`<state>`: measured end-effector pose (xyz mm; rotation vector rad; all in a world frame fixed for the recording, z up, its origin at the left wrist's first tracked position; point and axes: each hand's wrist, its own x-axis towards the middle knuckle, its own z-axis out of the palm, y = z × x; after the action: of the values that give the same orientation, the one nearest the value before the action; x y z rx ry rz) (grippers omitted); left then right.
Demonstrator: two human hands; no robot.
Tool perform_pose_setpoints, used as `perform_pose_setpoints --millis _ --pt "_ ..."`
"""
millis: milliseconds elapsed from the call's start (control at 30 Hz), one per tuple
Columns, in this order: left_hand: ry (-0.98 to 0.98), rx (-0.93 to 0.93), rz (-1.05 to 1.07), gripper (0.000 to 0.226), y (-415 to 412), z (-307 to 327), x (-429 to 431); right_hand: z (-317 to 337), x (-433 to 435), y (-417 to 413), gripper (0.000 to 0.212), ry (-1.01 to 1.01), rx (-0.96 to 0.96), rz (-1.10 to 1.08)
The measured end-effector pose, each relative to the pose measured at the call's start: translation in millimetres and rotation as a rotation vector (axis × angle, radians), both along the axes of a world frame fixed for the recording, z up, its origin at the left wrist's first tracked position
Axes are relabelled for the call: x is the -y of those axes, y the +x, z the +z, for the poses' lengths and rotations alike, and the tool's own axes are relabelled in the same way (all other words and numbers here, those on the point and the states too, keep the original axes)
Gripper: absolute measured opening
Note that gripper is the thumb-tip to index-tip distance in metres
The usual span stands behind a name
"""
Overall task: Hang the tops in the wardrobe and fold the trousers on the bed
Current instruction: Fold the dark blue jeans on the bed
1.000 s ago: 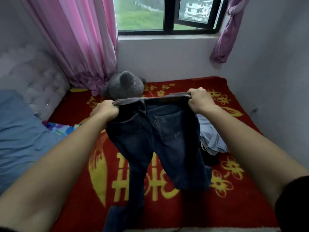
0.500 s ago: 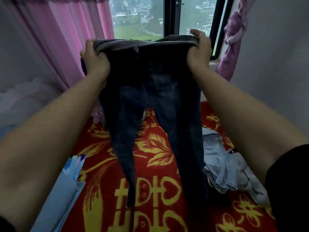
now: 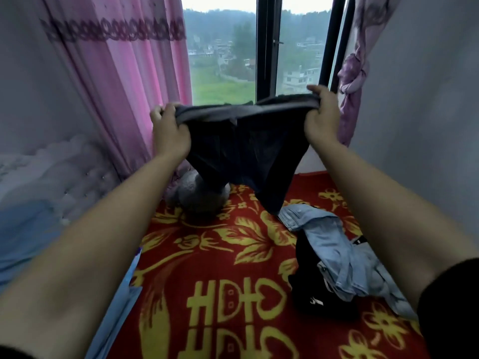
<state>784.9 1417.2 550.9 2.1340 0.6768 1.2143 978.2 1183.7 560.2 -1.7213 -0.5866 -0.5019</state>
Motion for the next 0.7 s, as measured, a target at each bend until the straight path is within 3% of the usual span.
perform_pose_setpoints --millis 200,367,533,700 --pt "0.362 -0.650 0.159 0.037 -81.0 -163.7 25.0 -172.6 45.8 -65.4 0.051 -0.470 -0.226 -0.030" --pt "0.320 -1.105 -0.030 0.035 -160.1 -306.0 64.6 -312.1 98.0 -137.5 0.047 -0.986 -0.365 0.065" --pt "0.305 -1.379 -0.190 0.036 -229.1 -412.4 110.5 -406.9 150.7 -214.7 0.042 -1.462 -0.411 0.172" --pt "0.310 -1.509 -0.259 0.034 -279.7 -484.5 153.8 -479.0 198.5 -275.5 0.046 -1.632 -0.470 0.237"
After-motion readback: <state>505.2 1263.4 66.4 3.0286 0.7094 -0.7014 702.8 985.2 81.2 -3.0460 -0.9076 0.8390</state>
